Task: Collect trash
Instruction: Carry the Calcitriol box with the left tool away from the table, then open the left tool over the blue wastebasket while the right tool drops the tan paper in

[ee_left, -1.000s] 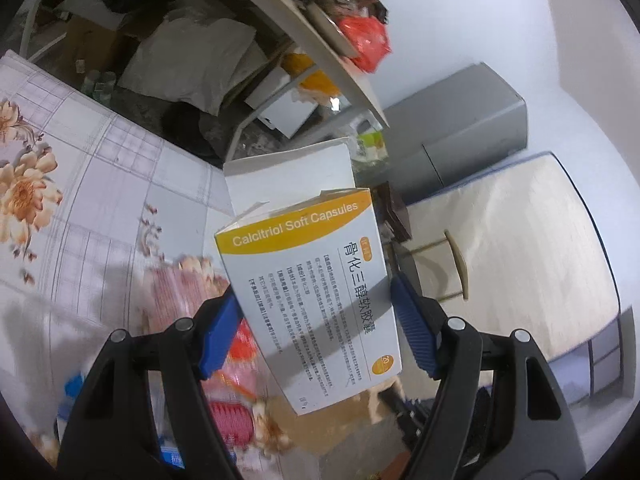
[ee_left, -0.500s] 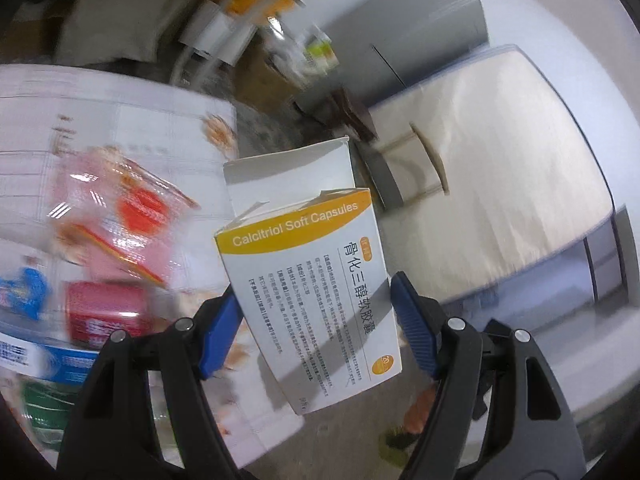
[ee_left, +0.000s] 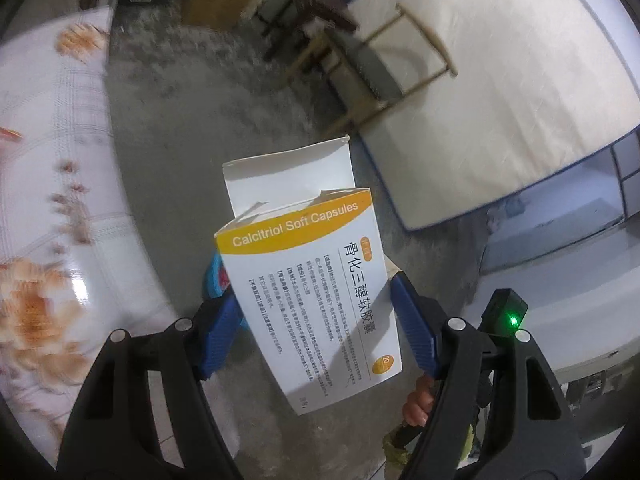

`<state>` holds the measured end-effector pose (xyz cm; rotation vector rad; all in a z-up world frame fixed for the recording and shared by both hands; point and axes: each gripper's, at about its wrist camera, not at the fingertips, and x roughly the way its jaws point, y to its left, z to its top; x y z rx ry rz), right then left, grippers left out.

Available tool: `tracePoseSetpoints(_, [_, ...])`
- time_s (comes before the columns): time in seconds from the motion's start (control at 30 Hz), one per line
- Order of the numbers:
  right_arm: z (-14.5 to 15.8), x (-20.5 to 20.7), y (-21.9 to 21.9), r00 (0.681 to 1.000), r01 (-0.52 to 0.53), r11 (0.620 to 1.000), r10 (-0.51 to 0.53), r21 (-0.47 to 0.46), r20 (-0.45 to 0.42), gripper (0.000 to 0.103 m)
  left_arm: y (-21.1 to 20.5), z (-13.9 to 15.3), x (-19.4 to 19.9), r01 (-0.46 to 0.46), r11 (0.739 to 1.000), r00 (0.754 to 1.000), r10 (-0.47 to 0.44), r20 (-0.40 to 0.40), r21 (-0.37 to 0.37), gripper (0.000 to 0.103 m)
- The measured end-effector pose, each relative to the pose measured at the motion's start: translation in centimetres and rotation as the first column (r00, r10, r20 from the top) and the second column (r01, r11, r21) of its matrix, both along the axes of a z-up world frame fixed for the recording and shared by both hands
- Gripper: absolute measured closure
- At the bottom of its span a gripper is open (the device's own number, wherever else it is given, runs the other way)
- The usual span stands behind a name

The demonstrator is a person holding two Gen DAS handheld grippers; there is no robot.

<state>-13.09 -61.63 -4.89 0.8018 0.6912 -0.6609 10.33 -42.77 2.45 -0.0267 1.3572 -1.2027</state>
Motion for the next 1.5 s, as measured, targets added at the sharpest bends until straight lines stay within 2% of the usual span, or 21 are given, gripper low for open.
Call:
tracePoseSetpoints(0.13, [-4.5,-1.8,-2.4,0.998,0.058,0.993,-0.059,0.103,0.003,0.098,-4.7,-4.4,-2.0,0.014,0.995,0.999,-0.017,0.030,0.094,0.034])
tracePoseSetpoints(0.23, [-7.5,-2.1,-3.8,0.996,0.094,0.983,-0.094,0.158,-0.006,0.098,-7.8,-8.0,-2.5,0.014,0.983,1.000,-0.019,0.024,0.183,0.034])
tracePoseSetpoints(0.37, [-9.8,-1.9,-5.3,0.993,0.120,0.973,-0.122,0.198,-0.003,0.098,-10.7,-11.0,-3.3,0.008,0.966,0.999,-0.016,0.030,0.258,0.034])
tracePoseSetpoints(0.5, [-11.3,-1.1,-6.8,0.989,0.141,0.965,-0.145,0.219,0.003,0.097,-12.7,-13.2,-3.0,-0.014,0.956,1.000,0.007,0.024,0.292,0.029])
tracePoseSetpoints(0.57, [-12.2,-0.8,-7.2,0.988,0.148,0.958,-0.154,0.246,0.004,0.091,-13.0,-14.3,-2.8,-0.018,0.944,1.000,0.016,0.007,0.329,0.025])
tracePoseSetpoints(0.63, [-13.2,-0.9,-7.6,0.983,0.174,0.945,-0.181,0.276,0.000,0.068,-12.7,-14.8,-2.7,-0.039,0.939,0.999,0.048,-0.018,0.342,0.021])
tracePoseSetpoints(0.67, [-13.4,-0.9,-7.8,0.982,0.181,0.943,-0.189,0.279,0.000,0.065,-12.4,-14.9,-2.6,-0.046,0.938,0.998,0.061,-0.032,0.344,0.020])
tracePoseSetpoints(0.83, [-13.4,-1.1,-7.2,0.981,0.188,0.946,-0.194,0.264,-0.004,0.054,-10.5,-14.7,-2.3,-0.053,0.940,0.994,0.081,-0.069,0.337,0.020])
tracePoseSetpoints(1.07, [-12.8,-2.2,-5.9,0.984,0.175,0.948,-0.180,0.264,-0.006,0.052,-8.3,-11.7,-1.3,-0.069,0.961,0.990,0.100,-0.101,0.269,0.020])
tracePoseSetpoints(1.23, [-12.5,-3.1,-5.3,0.986,0.143,0.942,-0.162,0.304,0.039,0.052,-5.9,-9.7,-0.1,-0.092,0.970,0.985,0.122,-0.123,0.226,0.020])
tracePoseSetpoints(1.4, [-11.3,-6.5,-6.0,0.955,0.219,0.919,-0.271,0.328,0.122,0.052,-2.4,-6.7,0.7,-0.097,0.980,0.988,0.116,-0.101,0.173,0.020])
tracePoseSetpoints(1.5, [-12.5,-9.4,-7.6,0.916,0.330,0.869,-0.389,0.369,0.096,0.049,0.5,-4.1,1.0,-0.086,0.989,0.995,0.092,-0.042,0.117,0.020])
